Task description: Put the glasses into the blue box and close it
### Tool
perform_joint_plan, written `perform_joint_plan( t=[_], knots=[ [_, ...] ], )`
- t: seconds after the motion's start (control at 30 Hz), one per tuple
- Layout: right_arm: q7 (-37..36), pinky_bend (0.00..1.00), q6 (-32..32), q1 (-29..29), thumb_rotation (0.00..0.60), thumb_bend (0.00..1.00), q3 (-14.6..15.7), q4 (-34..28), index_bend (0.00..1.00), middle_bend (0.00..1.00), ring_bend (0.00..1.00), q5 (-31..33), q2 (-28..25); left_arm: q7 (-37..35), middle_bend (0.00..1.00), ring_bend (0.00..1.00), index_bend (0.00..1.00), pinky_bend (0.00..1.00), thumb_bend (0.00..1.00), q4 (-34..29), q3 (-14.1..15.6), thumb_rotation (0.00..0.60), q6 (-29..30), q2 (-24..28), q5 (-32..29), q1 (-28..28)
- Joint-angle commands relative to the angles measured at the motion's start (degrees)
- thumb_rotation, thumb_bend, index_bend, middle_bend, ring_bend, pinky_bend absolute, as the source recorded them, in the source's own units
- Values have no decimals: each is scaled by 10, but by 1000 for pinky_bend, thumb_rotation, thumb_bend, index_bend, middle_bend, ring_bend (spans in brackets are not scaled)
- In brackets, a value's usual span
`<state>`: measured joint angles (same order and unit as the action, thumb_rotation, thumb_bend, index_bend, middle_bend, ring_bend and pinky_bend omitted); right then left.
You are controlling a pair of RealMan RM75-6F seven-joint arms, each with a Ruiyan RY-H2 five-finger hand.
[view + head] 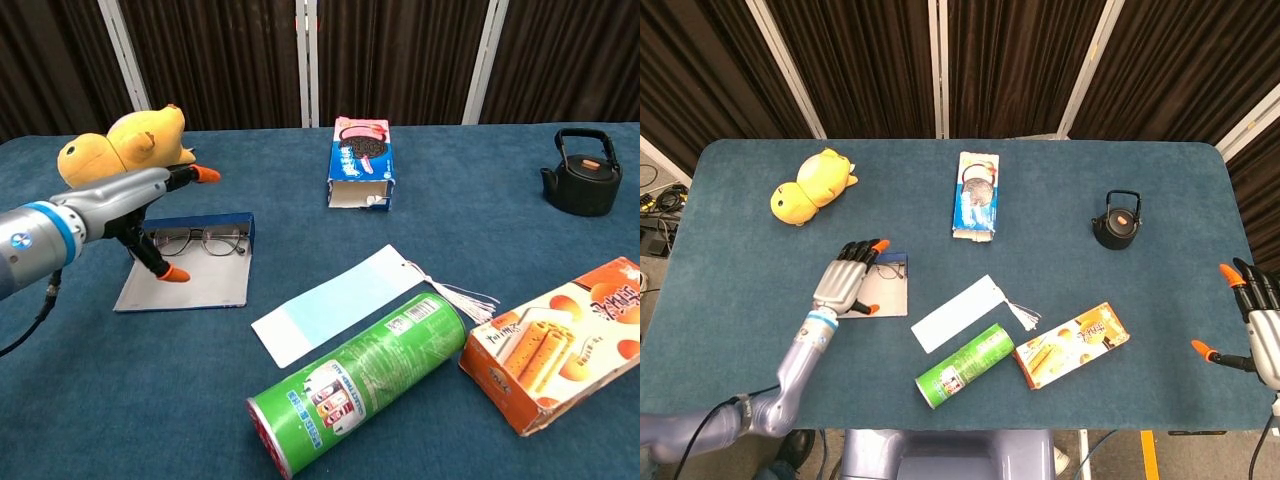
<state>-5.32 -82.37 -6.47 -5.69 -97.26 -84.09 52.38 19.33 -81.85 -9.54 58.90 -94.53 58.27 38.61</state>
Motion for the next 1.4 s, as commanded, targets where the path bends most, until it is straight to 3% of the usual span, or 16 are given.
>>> perform_joint_plan(
  t=[0.03, 0.13, 0.33, 1.4],
  knots=[
    [-5, 0, -2, 1, 600, 0, 0, 0, 0, 0, 0, -2, -2, 8, 0, 0, 128, 0, 130, -14, 19, 600, 25, 10, 18, -20],
    [-10, 0, -5, 3, 600, 0, 1, 0, 0, 0, 0, -5, -4, 7, 0, 0, 222, 0, 132, -14, 28, 600, 35, 11, 30, -30],
    [-15, 0, -9, 4, 600, 0, 2, -2, 0, 0, 0, -9, -6, 2, 0, 0, 289, 0, 187, -14, 39, 600, 42, 9, 46, -41],
    [-18, 0, -1, 2, 600, 0, 1, 3, 0, 0, 0, -2, -5, -30, 0, 0, 313, 0, 187, 134, 26, 600, 17, -88, 83, -43]
  ],
)
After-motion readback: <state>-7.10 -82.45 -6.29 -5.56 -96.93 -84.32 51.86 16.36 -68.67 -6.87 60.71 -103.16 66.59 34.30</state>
